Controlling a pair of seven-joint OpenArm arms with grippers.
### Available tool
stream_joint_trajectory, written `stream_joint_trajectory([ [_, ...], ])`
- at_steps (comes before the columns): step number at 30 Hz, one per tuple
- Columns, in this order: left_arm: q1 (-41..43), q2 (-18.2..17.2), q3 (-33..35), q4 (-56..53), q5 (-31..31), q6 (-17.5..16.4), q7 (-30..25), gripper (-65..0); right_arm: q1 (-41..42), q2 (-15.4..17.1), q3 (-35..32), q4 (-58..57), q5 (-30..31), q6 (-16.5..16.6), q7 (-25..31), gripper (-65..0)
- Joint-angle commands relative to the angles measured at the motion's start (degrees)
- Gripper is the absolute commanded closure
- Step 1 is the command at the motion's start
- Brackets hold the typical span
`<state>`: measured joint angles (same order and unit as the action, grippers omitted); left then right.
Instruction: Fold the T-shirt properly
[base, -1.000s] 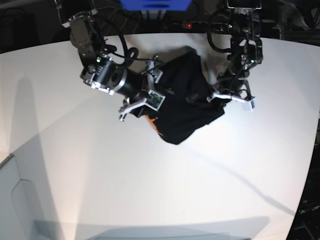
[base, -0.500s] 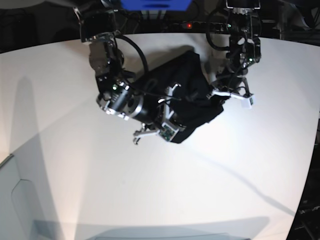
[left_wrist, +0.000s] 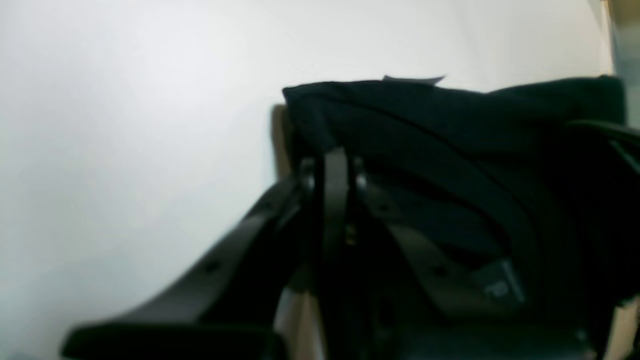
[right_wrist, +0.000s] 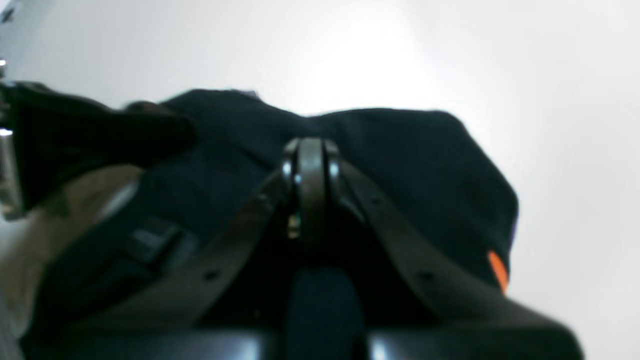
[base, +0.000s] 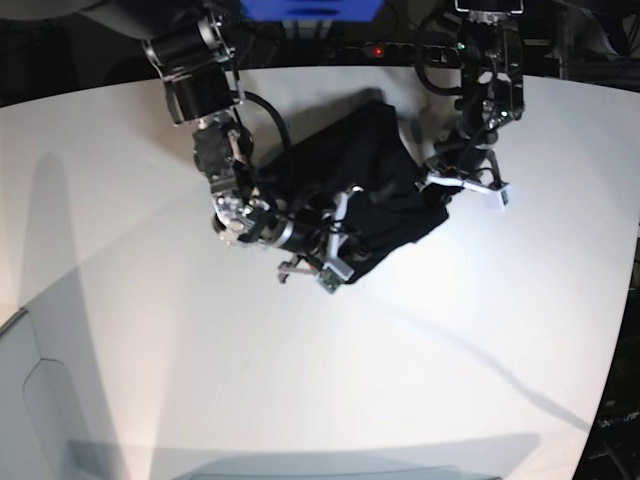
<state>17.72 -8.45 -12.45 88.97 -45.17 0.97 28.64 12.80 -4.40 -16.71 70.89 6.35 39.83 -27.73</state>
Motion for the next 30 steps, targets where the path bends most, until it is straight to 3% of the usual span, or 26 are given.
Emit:
stream_joint_trajectory([
  [1,0.6,-0.6,0.0,-0.7,1.7,1.6,1.9,0.0,1.3,-0.3,0.1,-0.1,0.1,0.2,1.6,0.0],
  [8,0.6,-0.6,0.0,-1.5,1.7,1.6,1.9,0.0,1.5,1.5,0.2,-1.4,0.5,0.2,4.0,0.0],
  [18,0.3,-0.5,0.1,-0.9,1.7,1.6,2.1,-0.1,-6.8,1.5,7.3,25.0,0.3,0.2,-4.6,0.0],
  [23,0.1,-0.5,0.1,-0.9,1.7,1.6,2.2,-0.1,-10.8,1.7,9.7,22.1,0.1,0.2,-1.8,0.0],
  [30,0.0,-0.5,0.1,-1.1,1.7,1.6,2.0,-0.1,-12.6,5.5,10.3,12.5,0.1,0.2,5.7,0.0],
])
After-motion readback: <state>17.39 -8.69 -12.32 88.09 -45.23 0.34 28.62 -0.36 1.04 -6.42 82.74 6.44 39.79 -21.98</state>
